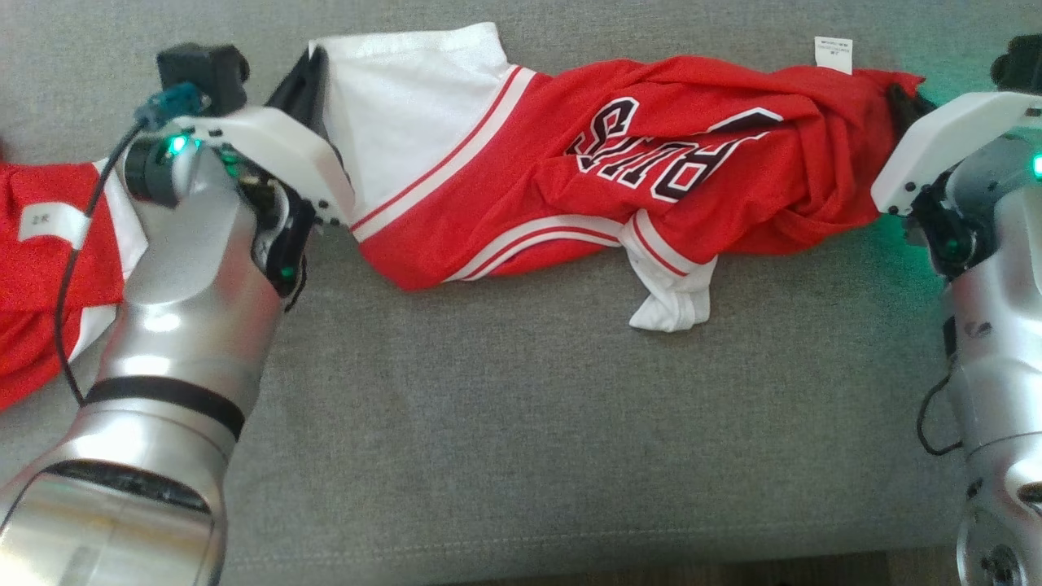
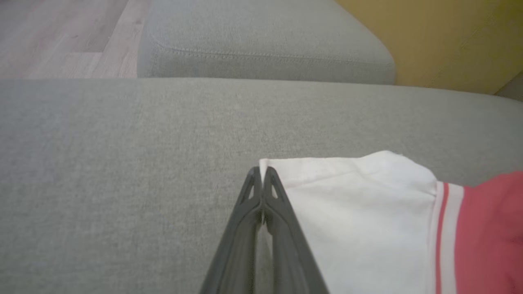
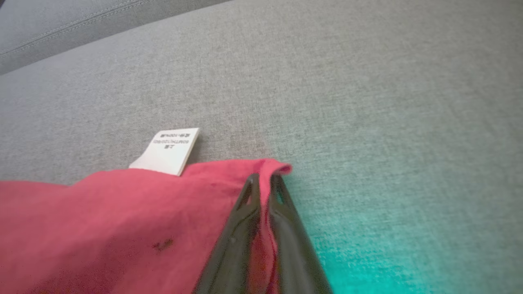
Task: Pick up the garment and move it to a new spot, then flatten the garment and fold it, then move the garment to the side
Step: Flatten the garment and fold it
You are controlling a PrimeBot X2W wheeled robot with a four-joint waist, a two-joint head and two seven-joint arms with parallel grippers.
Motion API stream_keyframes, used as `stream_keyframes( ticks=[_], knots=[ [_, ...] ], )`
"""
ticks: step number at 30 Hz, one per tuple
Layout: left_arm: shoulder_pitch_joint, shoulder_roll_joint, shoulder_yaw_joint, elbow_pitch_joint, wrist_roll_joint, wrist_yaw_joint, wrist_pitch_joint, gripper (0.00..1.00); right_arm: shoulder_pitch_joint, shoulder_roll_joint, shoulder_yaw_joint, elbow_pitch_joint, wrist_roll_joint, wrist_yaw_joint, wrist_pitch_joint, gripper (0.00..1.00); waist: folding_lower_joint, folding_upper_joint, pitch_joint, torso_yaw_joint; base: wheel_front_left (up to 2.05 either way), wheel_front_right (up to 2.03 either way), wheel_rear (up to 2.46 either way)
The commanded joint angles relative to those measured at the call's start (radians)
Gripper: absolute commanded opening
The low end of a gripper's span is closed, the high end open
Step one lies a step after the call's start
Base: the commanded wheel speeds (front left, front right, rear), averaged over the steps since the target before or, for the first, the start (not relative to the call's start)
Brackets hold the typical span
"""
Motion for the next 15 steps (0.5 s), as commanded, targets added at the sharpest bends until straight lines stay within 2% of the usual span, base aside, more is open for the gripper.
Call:
stream_keyframes(
  ticks=[1,7,15],
  knots=[
    [-0.038,0.042,0.024,-0.045,-0.005,-0.006,-0.013,0.0,0.01,0.007,0.028,-0.006,0.016,-0.001,-0.008,0.0,0.0,0.0,0.0,0.0,0.0,0.0,0.0],
    [-0.002,0.093,0.089,-0.213,0.021,0.029,-0.013,0.0,0.027,-0.027,0.059,-0.079,0.071,-0.001,-0.123,0.0,0.0,0.0,-0.021,-0.005,0.0,0.0,0.0],
    [0.073,0.152,0.202,-0.522,0.092,0.075,-0.013,0.0,0.052,-0.076,0.065,-0.297,0.149,-0.001,-0.253,0.0,0.0,0.0,-0.098,-0.01,0.0,0.0,0.0]
  ],
)
